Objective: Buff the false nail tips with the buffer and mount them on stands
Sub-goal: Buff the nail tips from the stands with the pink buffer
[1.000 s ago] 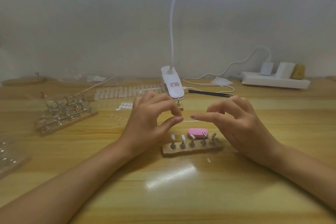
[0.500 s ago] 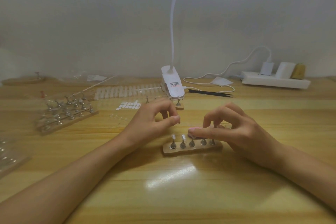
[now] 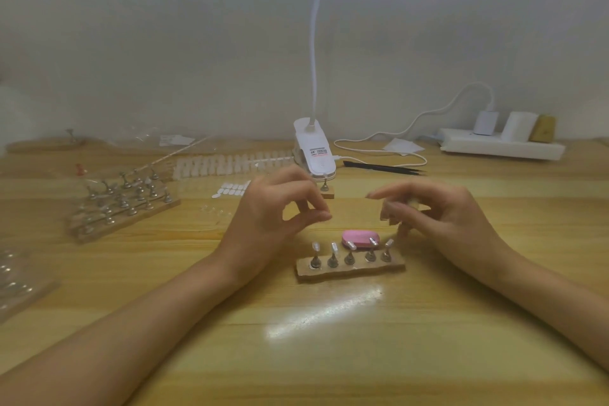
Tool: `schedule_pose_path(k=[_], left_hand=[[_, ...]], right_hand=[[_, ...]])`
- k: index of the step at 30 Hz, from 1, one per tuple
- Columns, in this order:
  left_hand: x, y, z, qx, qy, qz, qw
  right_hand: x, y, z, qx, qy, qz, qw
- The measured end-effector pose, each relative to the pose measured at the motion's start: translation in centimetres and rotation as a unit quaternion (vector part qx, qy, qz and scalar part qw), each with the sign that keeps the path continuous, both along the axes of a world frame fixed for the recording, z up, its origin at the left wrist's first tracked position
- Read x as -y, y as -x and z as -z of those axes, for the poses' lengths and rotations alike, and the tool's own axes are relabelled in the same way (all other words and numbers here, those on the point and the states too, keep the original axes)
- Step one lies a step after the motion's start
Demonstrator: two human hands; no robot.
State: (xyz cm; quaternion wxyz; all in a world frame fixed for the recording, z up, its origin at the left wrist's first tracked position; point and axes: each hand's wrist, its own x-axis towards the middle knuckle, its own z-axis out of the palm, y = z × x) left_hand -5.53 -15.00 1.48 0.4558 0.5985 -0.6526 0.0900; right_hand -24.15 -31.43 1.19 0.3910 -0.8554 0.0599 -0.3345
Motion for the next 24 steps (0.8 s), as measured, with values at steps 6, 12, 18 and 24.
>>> schedule_pose_path(k=[6, 12, 18, 24], left_hand=[[-0.1, 0.4, 0.5, 0.181, 0.057, -0.063, 0.980], [0.0, 0.6, 0.2, 0.299, 0.119, -0.131, 0.938], [0.0, 0.3, 0.2, 0.038, 0.013, -0.109, 0.993], [0.0, 0.1, 0.0, -0.074, -0.036, -0.085, 0.993]], right_hand=[[0.9, -0.2, -0.1, -0.063, -0.251, -0.038, 0.965], [1.5, -0.4, -0.2, -0.055, -0.315, -0.030, 0.947], [0.0, 0.0, 0.0, 0.060, -0.119, -0.022, 0.991], [-0.8, 0.1, 0.1, 0.077, 0.179, 0.002, 0.981]])
